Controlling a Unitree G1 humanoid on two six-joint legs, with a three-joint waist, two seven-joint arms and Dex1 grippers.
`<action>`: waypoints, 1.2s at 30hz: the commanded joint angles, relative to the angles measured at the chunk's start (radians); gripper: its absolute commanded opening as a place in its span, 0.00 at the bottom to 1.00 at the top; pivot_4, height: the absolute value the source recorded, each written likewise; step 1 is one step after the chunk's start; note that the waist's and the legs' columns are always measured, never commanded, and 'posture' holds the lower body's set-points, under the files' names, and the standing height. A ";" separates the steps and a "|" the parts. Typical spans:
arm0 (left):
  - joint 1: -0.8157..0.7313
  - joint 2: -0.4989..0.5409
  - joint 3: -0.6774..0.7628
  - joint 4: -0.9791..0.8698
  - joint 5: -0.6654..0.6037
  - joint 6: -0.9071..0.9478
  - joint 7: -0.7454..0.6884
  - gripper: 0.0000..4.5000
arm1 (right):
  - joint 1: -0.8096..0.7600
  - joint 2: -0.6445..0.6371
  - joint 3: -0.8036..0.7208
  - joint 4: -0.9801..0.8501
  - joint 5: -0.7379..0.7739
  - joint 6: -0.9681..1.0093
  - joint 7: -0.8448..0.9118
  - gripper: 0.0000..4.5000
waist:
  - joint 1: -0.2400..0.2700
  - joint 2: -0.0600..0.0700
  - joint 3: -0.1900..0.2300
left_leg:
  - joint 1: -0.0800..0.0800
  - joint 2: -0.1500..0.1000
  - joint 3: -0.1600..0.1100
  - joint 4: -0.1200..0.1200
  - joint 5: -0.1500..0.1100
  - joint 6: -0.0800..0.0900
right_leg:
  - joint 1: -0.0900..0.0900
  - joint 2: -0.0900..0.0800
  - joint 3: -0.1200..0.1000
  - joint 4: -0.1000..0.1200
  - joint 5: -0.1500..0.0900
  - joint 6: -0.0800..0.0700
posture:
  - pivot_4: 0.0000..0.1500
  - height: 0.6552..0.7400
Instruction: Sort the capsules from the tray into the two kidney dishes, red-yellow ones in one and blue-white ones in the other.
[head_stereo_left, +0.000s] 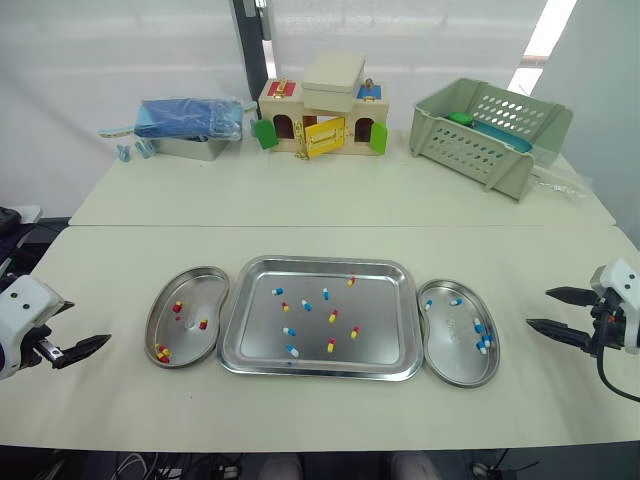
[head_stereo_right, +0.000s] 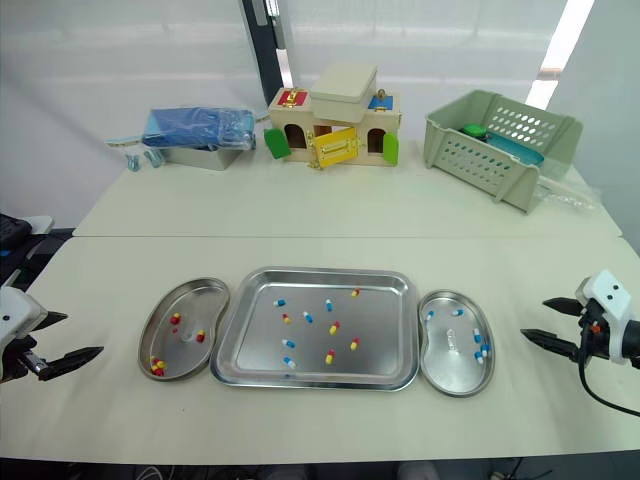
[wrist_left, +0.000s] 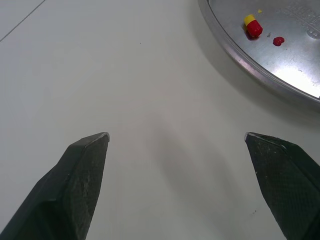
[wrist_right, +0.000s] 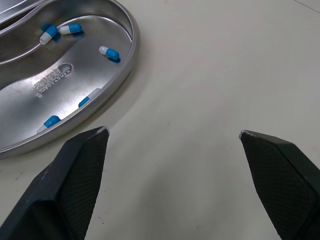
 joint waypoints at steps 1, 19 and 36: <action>-0.015 0.017 0.002 -0.025 0.000 0.014 -0.001 1.00 | -0.001 -0.010 -0.031 -0.017 0.006 -0.013 0.001 0.98 | 0.000 0.000 0.000 | 0.000 0.000 0.000 0.000 0.000 0.000 | 0.000 0.000 0.000 0.000 0.000 0.000 | 1.00 1.00; -0.013 0.007 0.021 -0.115 -0.006 0.107 0.005 1.00 | -0.007 -0.015 -0.022 0.008 0.002 -0.029 0.009 0.98 | 0.000 0.000 0.000 | 0.000 0.000 0.000 0.000 0.000 0.000 | 0.000 0.000 0.000 0.000 0.000 0.000 | 1.00 1.00; 0.019 -0.011 0.057 -0.165 -0.040 0.112 -0.028 1.00 | -0.012 -0.014 -0.017 0.018 0.002 -0.031 0.012 0.98 | 0.000 0.000 0.000 | 0.000 0.000 0.000 0.000 0.000 0.000 | 0.000 0.000 0.000 0.000 0.000 0.000 | 1.00 1.00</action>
